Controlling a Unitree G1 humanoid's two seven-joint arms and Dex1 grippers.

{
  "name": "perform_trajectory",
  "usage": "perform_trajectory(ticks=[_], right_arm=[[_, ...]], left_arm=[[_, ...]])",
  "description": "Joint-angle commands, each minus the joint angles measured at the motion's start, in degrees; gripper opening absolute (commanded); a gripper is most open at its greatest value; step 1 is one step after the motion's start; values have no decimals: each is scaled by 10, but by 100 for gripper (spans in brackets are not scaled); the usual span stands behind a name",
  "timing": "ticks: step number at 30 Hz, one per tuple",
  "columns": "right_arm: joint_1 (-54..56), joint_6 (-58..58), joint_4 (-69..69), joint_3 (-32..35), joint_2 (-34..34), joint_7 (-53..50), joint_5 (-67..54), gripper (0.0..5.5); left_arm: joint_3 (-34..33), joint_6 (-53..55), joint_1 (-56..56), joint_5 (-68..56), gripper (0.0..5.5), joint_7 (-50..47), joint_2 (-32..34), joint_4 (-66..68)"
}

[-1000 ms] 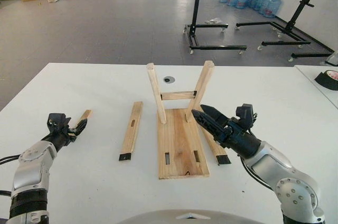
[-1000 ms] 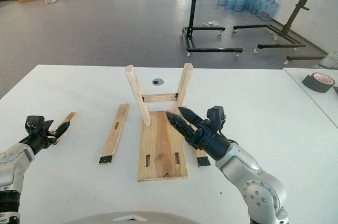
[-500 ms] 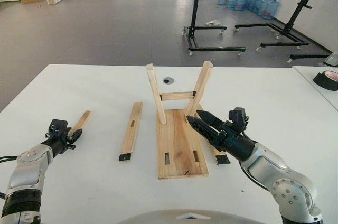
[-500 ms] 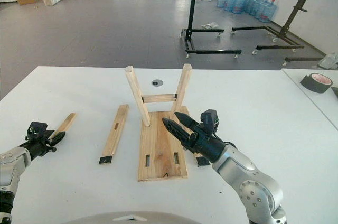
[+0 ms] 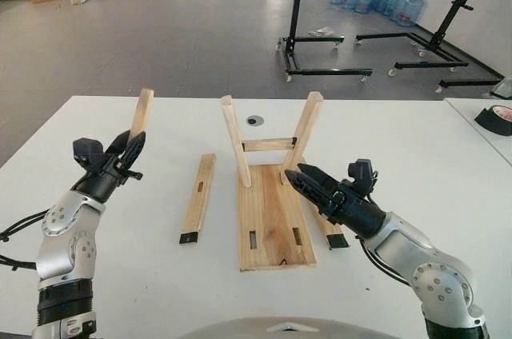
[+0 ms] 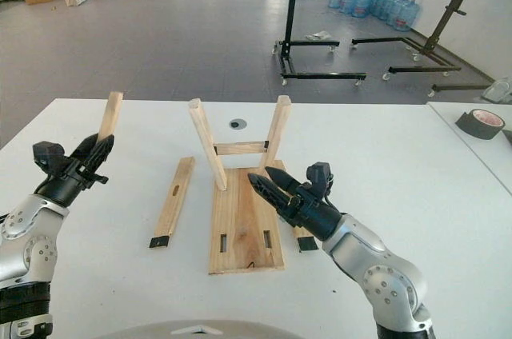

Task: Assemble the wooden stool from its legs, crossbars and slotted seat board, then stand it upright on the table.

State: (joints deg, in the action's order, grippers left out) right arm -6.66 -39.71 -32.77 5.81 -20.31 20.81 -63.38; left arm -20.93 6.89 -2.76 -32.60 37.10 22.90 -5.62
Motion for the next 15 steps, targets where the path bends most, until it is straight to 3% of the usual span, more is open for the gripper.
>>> perform_trajectory(ticks=[1, 4, 8, 12, 15], right_arm=[[34, -2, 15, 13, 12, -9, -39, 352], [66, -6, 14, 16, 31, -33, -99, 352], [102, -1, 9, -18, 79, -104, -135, 352], [96, -1, 39, -78, 147, -172, -139, 352], [108, 15, 66, -77, 172, -204, -122, 352]], left_arm=[[23, 49, 8, -104, 127, 61, 1, -95], [118, 62, 34, -54, 127, 120, 32, -124], [191, 10, 27, 49, 127, 135, 38, -99], [213, -25, -4, 85, 127, 104, 4, -96], [230, -43, -14, 102, 127, 105, 0, -100]])
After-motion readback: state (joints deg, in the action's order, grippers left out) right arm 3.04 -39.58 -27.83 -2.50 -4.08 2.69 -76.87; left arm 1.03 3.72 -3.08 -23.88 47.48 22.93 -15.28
